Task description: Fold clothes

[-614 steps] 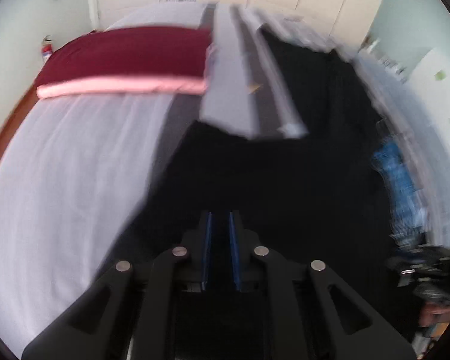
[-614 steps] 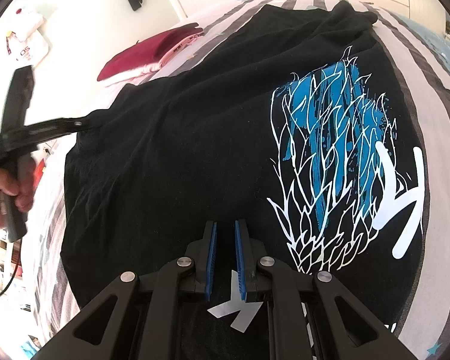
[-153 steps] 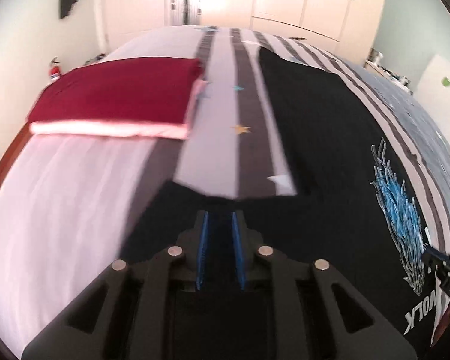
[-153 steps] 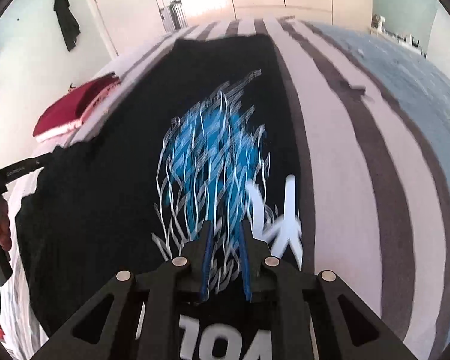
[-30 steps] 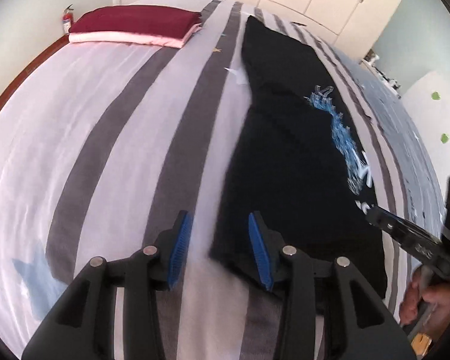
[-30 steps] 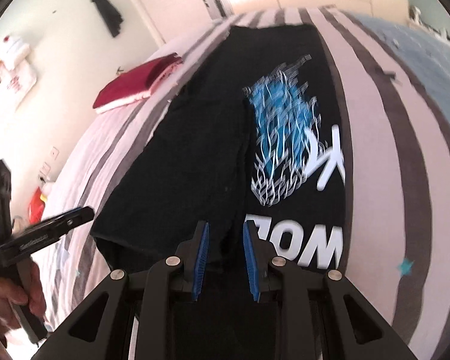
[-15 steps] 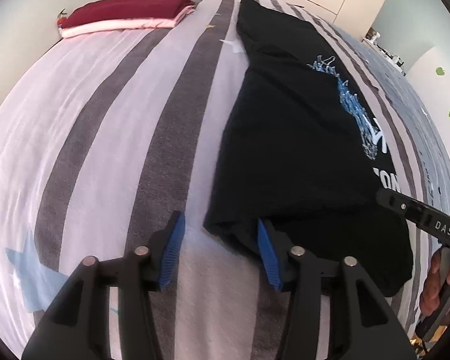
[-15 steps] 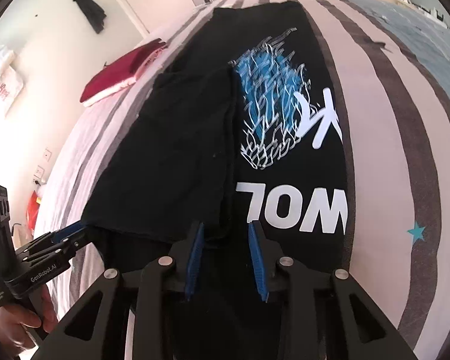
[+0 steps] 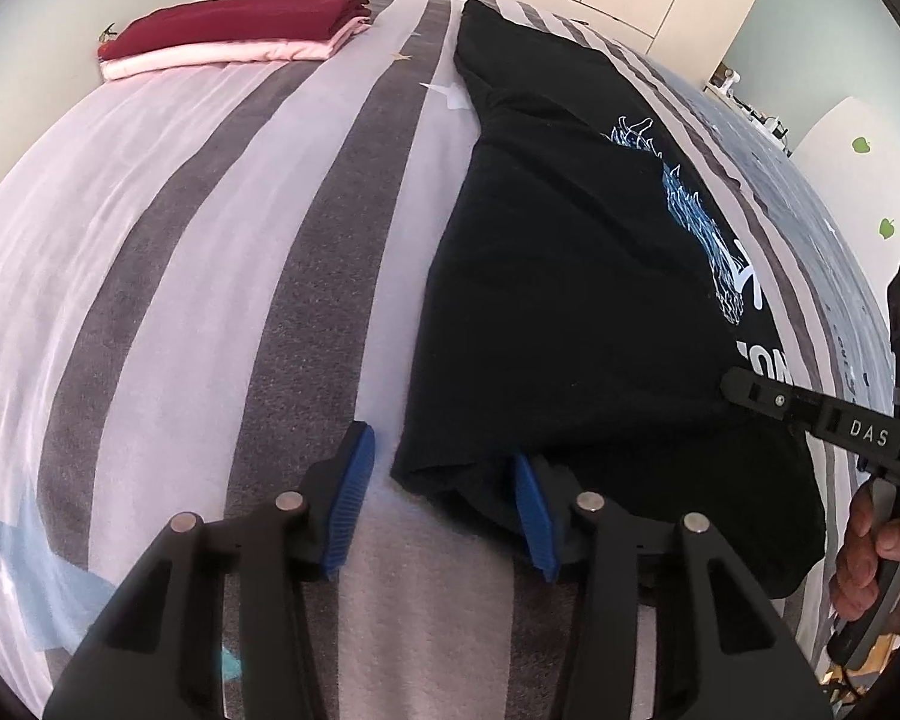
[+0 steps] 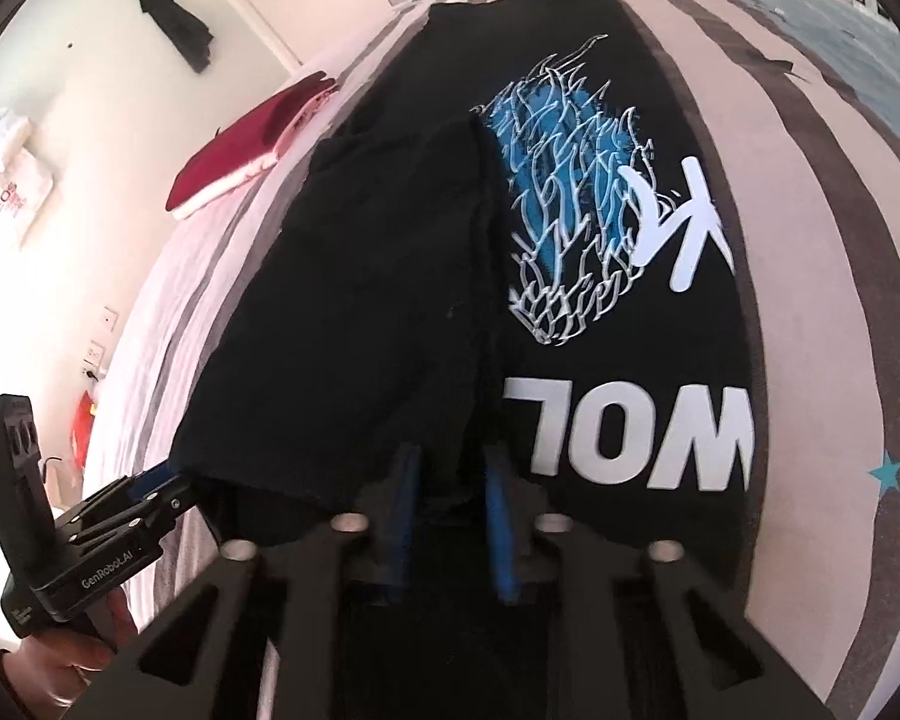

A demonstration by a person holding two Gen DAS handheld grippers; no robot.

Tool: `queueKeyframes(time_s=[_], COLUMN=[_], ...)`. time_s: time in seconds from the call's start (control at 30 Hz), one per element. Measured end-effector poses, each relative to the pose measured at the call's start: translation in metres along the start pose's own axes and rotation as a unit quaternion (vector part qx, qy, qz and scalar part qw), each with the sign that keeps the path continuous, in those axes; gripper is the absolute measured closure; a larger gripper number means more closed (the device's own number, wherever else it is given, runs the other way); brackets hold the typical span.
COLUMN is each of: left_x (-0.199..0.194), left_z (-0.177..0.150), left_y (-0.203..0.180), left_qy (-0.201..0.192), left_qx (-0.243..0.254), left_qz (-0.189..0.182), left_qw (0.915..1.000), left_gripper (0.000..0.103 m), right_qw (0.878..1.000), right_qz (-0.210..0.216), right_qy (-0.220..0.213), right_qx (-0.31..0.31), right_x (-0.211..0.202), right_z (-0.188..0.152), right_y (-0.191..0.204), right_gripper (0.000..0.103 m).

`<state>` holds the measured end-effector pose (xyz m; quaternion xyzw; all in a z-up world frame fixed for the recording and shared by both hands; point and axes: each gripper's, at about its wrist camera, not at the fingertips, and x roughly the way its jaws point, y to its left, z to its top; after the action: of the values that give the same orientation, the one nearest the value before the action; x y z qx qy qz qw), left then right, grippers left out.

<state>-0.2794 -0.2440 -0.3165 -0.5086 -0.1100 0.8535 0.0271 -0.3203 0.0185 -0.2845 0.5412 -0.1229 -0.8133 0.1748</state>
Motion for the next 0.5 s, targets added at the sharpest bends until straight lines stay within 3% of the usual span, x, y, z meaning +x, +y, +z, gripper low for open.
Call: queueKeyframes(time_s=[0.1,0.27,0.5], left_x=[-0.002,0.002,0.014], left_z=[0.003,0.005,-0.008], left_y=[0.005,0.013,0.023], left_qy=[-0.003,-0.005,0.010], left_qx=[-0.006,-0.009,-0.038], left_qz=[-0.003,-0.006,-0.006], left_qw=[1.0000,0.9999,0.9992], left_gripper=[0.063,0.063,0.063], right_qw=[1.000,0.999,0.998], right_qz=[-0.002,-0.002,-0.005], right_qy=[-0.002,-0.030,0.012], right_qx=[-0.020,-0.038,-0.061], right_x=[-0.006,-0.032,-0.019], right_z=[0.005,0.024,0.016], right_y=[0.002,0.001,-0.015], right_gripper=[0.097,0.098,0.098])
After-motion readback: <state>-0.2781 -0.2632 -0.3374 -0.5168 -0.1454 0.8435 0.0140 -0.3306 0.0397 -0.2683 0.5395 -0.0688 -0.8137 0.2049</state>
